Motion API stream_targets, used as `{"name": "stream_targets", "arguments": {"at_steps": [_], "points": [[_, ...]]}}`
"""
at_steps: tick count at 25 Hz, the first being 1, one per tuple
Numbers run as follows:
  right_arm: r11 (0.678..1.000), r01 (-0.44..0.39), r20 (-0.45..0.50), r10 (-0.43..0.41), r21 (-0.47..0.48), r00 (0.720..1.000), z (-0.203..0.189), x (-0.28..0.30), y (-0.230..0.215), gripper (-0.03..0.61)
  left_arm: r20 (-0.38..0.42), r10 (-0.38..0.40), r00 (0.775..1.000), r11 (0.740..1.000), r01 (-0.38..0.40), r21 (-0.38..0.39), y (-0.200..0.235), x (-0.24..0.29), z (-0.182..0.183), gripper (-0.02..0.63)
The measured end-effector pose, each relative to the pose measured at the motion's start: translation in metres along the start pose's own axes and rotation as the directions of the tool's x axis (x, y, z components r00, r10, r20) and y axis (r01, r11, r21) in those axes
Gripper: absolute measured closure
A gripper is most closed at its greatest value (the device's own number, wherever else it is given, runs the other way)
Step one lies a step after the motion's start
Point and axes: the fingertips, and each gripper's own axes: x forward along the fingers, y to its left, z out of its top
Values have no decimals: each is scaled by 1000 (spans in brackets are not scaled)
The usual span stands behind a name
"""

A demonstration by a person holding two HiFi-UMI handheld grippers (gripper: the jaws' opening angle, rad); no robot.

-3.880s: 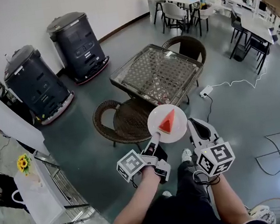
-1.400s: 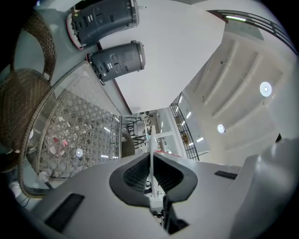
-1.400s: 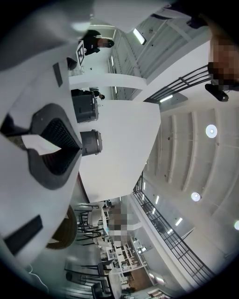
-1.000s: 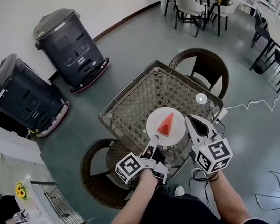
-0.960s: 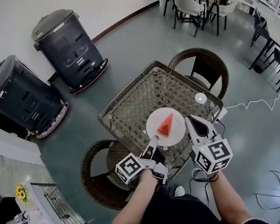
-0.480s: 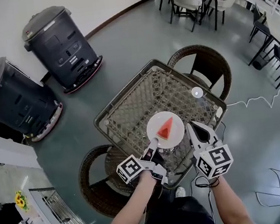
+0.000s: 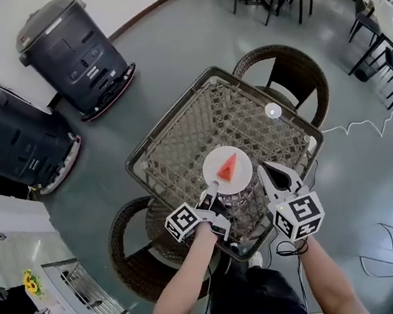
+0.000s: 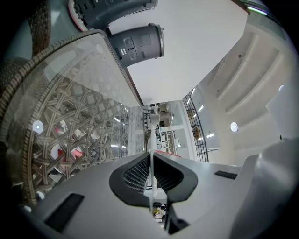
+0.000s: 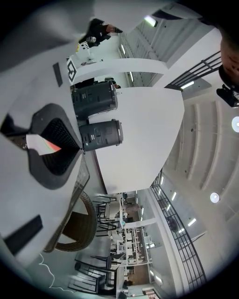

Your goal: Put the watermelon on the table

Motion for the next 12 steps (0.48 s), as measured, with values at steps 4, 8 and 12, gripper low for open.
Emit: {"name": "stream_targets", "arguments": {"at_steps": [4, 8, 12], "points": [[1000, 6, -28, -6, 7, 1000, -8, 12, -3, 575, 1, 27, 1000, 1000, -27, -8, 19, 10, 5, 595], [1000, 8, -48, -7, 22, 999, -14, 21, -3, 575, -4, 55, 998, 998, -55, -9, 31, 21, 9, 596], [1000, 7, -71, -5, 25, 997, -23, 21, -1, 575, -16, 107, 994, 994, -107, -17, 44, 29, 7, 595]]}}
